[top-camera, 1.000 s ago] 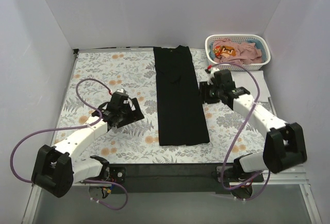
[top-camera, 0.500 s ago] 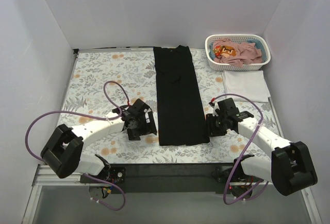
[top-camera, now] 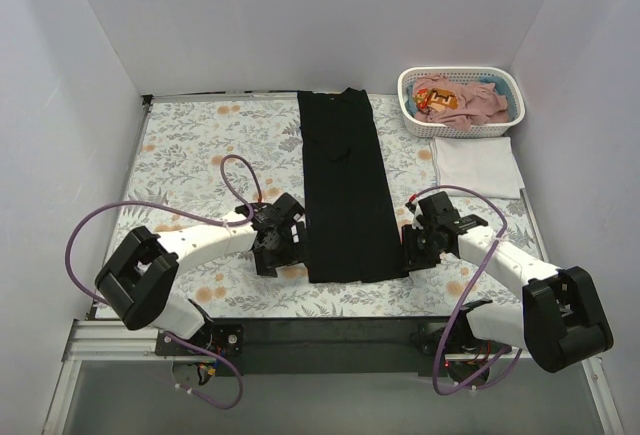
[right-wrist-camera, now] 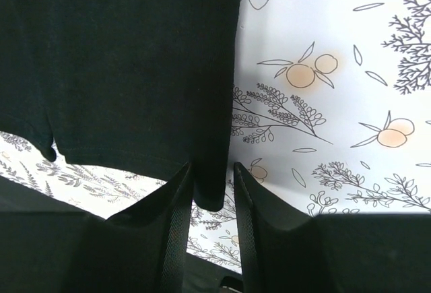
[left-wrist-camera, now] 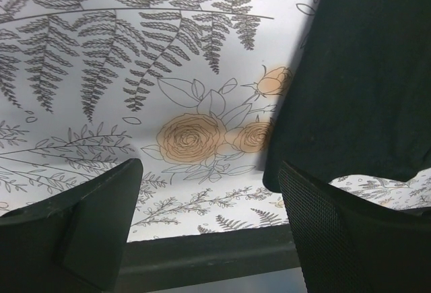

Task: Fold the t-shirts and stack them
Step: Fold the tshirt

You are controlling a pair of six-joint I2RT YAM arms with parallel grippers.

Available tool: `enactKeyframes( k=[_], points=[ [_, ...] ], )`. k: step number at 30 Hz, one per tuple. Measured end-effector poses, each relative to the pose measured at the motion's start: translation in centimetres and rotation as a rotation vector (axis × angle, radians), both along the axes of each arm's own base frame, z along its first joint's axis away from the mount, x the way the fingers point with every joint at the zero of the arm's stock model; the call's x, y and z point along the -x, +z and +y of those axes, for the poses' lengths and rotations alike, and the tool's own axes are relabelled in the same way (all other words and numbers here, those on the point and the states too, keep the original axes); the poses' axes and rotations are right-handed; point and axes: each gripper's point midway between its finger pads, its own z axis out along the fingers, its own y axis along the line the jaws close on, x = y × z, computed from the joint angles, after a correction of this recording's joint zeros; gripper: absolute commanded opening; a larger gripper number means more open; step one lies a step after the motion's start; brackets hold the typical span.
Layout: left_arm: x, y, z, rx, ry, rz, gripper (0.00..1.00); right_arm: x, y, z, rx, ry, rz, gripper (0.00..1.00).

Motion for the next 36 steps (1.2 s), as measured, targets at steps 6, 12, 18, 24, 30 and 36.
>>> enactKeyframes(
  k=[6,12,18,24,30,36],
  points=[
    [0.6,-0.3,-0.6,-0.027,-0.02,0.027,0.81,0.2,-0.1,-0.1,0.043,0.015,-0.004,0.33],
    [1.0,-0.5,-1.0,-0.063,-0.033,0.053,0.8,0.3,-0.3,0.2,0.091,0.033,0.0,0.17],
    [0.9,-0.1,-1.9,-0.085,-0.035,0.062,0.79,0.3,-0.3,0.6,0.149,0.054,-0.007,0.01],
    [0.3,0.8,-2.8,-0.094,-0.031,0.04,0.75,0.3,-0.3,0.7,0.186,0.072,-0.02,0.01],
    [0.7,0.0,-2.5,-0.132,-0.032,0.062,0.64,0.4,-0.3,0.7,0.198,0.079,-0.024,0.01],
    [1.6,-1.4,-3.0,-0.18,-0.063,0.096,0.6,0.4,-0.4,0.7,0.199,0.08,-0.024,0.01]
  ],
)
